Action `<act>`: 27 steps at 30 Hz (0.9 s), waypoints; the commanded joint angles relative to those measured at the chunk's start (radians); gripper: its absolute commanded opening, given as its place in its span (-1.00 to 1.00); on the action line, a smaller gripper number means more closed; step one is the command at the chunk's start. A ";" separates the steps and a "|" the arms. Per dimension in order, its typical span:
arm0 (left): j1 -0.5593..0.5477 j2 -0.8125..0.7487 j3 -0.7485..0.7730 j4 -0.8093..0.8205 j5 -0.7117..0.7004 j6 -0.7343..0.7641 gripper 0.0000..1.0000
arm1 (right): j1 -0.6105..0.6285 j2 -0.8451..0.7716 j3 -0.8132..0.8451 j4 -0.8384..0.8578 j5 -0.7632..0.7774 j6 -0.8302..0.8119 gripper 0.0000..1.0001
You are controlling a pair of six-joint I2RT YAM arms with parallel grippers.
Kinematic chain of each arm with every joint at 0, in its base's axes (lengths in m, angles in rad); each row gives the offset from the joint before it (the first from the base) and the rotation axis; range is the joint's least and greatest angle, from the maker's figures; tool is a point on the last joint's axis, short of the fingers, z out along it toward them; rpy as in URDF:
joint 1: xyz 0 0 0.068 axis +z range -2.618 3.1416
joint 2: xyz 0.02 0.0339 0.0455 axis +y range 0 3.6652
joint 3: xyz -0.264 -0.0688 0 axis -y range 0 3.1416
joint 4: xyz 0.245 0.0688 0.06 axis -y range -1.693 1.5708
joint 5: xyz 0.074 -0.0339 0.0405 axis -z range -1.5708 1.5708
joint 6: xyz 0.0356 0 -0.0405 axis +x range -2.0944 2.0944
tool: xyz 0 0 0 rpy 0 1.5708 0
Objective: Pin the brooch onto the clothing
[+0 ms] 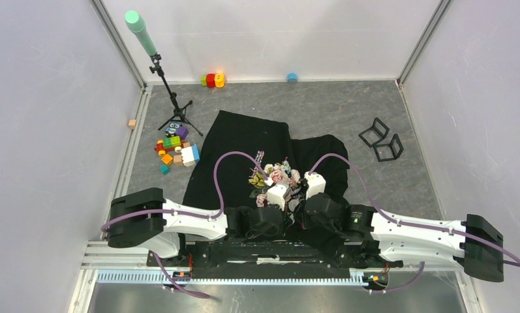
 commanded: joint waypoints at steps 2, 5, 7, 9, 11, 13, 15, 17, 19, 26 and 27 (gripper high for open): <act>-0.006 -0.018 -0.004 0.118 0.006 0.037 -0.96 | 0.004 -0.003 0.001 0.011 0.006 0.013 -1.00; -0.004 -0.030 -0.024 0.141 0.007 0.029 -0.96 | 0.003 -0.025 -0.002 0.010 0.013 0.023 -0.71; 0.000 -0.029 -0.024 0.135 0.007 0.019 -0.96 | 0.002 -0.046 0.002 0.009 0.020 0.018 -0.44; 0.008 -0.025 -0.022 0.126 0.007 0.008 -0.95 | 0.002 -0.074 0.008 0.008 0.033 0.003 -0.17; 0.018 -0.022 -0.025 0.125 0.007 -0.005 -0.95 | 0.003 -0.103 0.010 0.005 0.046 -0.014 0.02; 0.027 -0.022 -0.037 0.140 0.016 -0.014 -0.95 | 0.002 -0.130 0.007 0.001 0.057 -0.030 0.16; 0.032 -0.031 -0.052 0.166 0.030 -0.013 -0.95 | 0.002 -0.152 0.002 -0.017 0.071 -0.045 0.27; 0.039 -0.044 -0.079 0.215 0.046 -0.011 -0.95 | 0.002 -0.177 -0.001 -0.035 0.085 -0.057 0.34; 0.045 -0.054 -0.108 0.268 0.070 -0.005 -0.96 | 0.003 -0.214 -0.005 -0.035 0.092 -0.077 0.40; 0.084 -0.051 -0.156 0.419 0.193 0.020 -0.95 | -0.075 -0.267 -0.046 0.057 -0.099 -0.318 0.67; 0.094 -0.049 -0.159 0.438 0.217 0.020 -0.96 | -0.091 -0.273 -0.053 0.081 -0.132 -0.349 0.67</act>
